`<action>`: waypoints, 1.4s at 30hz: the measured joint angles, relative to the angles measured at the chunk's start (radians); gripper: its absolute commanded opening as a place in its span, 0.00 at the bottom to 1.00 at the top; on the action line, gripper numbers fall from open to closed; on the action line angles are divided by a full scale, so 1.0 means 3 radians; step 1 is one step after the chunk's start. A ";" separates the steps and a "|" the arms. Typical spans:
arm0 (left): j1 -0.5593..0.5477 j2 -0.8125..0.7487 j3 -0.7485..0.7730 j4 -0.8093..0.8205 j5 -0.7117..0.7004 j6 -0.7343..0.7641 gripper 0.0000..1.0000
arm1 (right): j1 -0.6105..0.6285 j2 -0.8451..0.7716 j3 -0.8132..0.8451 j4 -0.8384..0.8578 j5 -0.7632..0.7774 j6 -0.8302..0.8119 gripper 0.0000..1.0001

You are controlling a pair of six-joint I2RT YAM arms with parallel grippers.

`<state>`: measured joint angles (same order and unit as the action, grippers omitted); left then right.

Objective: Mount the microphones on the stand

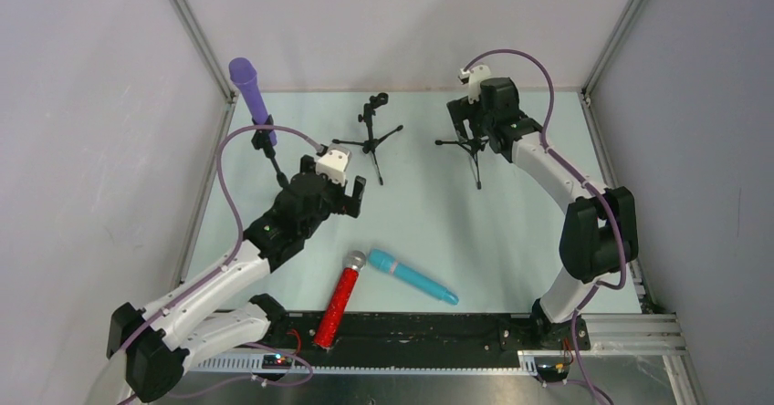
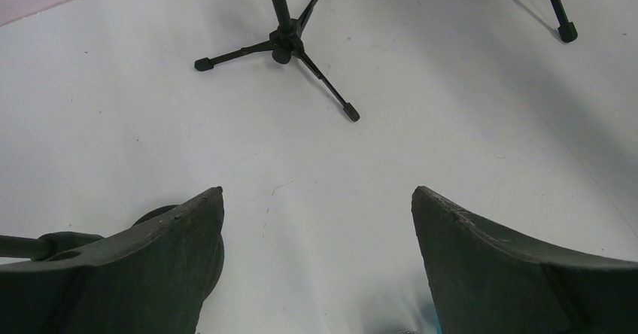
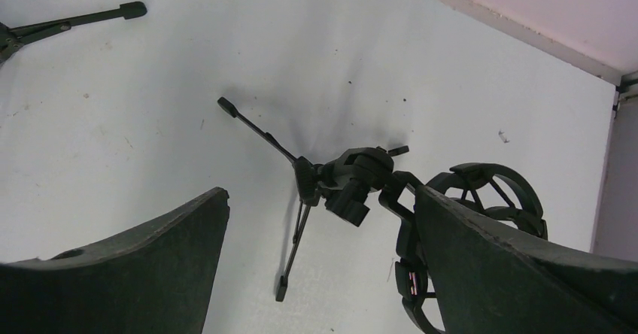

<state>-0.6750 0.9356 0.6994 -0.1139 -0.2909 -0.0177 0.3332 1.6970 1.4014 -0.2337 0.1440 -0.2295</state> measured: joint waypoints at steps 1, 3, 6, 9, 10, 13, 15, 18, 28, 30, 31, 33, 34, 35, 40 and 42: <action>-0.0004 0.0005 0.0000 0.0000 0.0001 0.0000 0.97 | 0.0003 0.0000 0.0000 0.0001 -0.0011 -0.0008 0.97; -0.0013 0.0019 0.0000 0.0000 0.0005 0.0000 0.97 | 0.0011 0.0000 0.0000 0.0010 -0.0015 -0.0031 0.97; -0.0024 0.0037 0.0000 0.0000 0.0010 0.0000 0.97 | 0.0033 0.0000 0.0000 0.0042 -0.0008 -0.0042 0.97; -0.0037 0.0050 0.0000 0.0000 0.0011 0.0000 0.98 | 0.0065 0.0000 0.0000 0.0090 0.0017 -0.0052 0.97; -0.0041 0.0053 0.0000 0.0000 0.0013 0.0000 0.97 | 0.0076 -0.0001 0.0000 0.0103 0.0024 -0.0053 0.97; -0.0045 0.0070 0.0000 0.0000 0.0014 0.0000 0.98 | 0.0099 -0.0004 0.0000 0.0150 0.0086 -0.0053 0.98; -0.0051 0.0084 0.0000 0.0001 0.0014 0.0000 0.98 | 0.0116 -0.0009 0.0000 0.0174 0.0135 -0.0051 0.98; -0.0065 0.0099 0.0000 0.0001 0.0013 0.0014 0.99 | 0.0139 -0.0042 0.0000 0.0173 0.0254 -0.0008 0.98; -0.0117 0.0114 0.0000 0.0001 0.0008 0.0066 0.99 | 0.0258 -0.0292 0.0019 -0.0224 0.0662 0.0458 0.99; -0.0125 0.0114 0.0000 0.0001 0.0006 0.0070 0.99 | 0.0263 -0.0304 0.0023 -0.0359 0.0668 0.0570 1.00; -0.0128 0.0114 0.0000 0.0001 0.0005 0.0075 0.99 | 0.0261 -0.0305 0.0023 -0.0421 0.0668 0.0619 0.99; -0.0137 0.0114 0.0000 0.0001 0.0003 0.0085 0.99 | 0.0256 -0.0305 0.0023 -0.0533 0.0661 0.0703 0.99; -0.0142 0.0114 0.0000 0.0001 0.0001 0.0088 0.99 | 0.0254 -0.0305 0.0023 -0.0562 0.0657 0.0727 0.99; -0.0146 0.0114 0.0000 0.0001 -0.0003 0.0089 0.99 | 0.0247 -0.0305 0.0023 -0.0593 0.0651 0.0760 0.99; -0.0159 0.0114 0.0000 0.0001 -0.0023 0.0092 1.00 | 0.0195 -0.0299 0.0020 -0.0683 0.0594 0.0876 0.99; -0.0163 0.0114 0.0000 0.0001 -0.0042 0.0093 1.00 | 0.0153 -0.0286 0.0020 -0.0678 0.0544 0.0898 0.99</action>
<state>-0.7238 0.9699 0.6994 -0.1135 -0.3035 0.0101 0.3790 1.6112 1.4075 -0.4370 0.3073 0.0399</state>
